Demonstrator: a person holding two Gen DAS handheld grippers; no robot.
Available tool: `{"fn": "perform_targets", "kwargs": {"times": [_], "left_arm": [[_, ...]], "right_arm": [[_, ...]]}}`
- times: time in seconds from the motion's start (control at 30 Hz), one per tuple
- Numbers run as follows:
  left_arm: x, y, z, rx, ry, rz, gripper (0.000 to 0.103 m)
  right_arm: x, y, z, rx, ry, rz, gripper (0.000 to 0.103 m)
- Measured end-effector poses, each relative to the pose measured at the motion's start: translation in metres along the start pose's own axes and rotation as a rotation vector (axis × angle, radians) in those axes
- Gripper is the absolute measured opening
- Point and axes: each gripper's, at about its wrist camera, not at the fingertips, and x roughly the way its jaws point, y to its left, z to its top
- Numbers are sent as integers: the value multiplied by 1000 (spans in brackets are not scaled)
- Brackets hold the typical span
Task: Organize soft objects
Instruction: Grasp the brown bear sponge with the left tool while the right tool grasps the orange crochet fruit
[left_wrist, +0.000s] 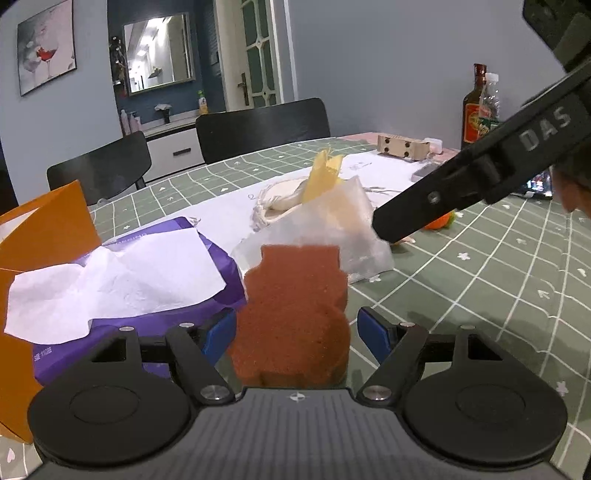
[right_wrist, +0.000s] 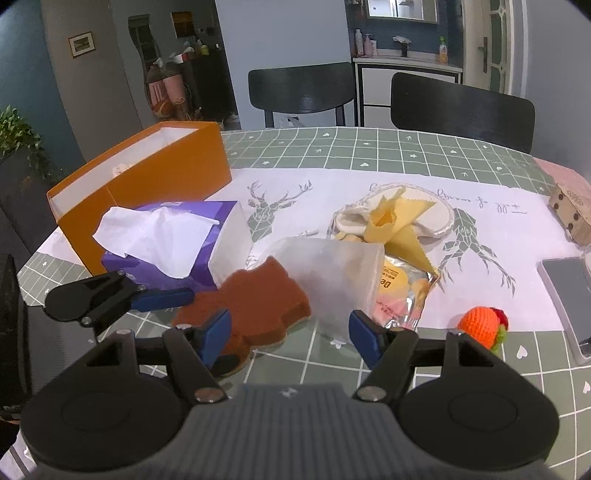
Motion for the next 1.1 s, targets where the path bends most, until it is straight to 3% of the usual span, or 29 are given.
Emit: {"fn": "perform_targets", "kwargs": {"times": [0.27,0.4,0.53,0.8,1.1], "left_arm": [[12,-2,-5,49,22,34,93],[22,3,-10,-4,72,18,96],[22,13,-10,-67,78,-21,89],[10,6,-14,-51,57,-39,88],[-2,15,-15,-115,64,-59,88]], "right_arm": [[2,-3,0,-1,1,-12,70],[1,-6,0,8,3,-20,70],[3,-7,-1,7,8,-25,70],[-5,-28,6,59,-10,-97,70],[24,-53,-7,52,123,-198,71]]}}
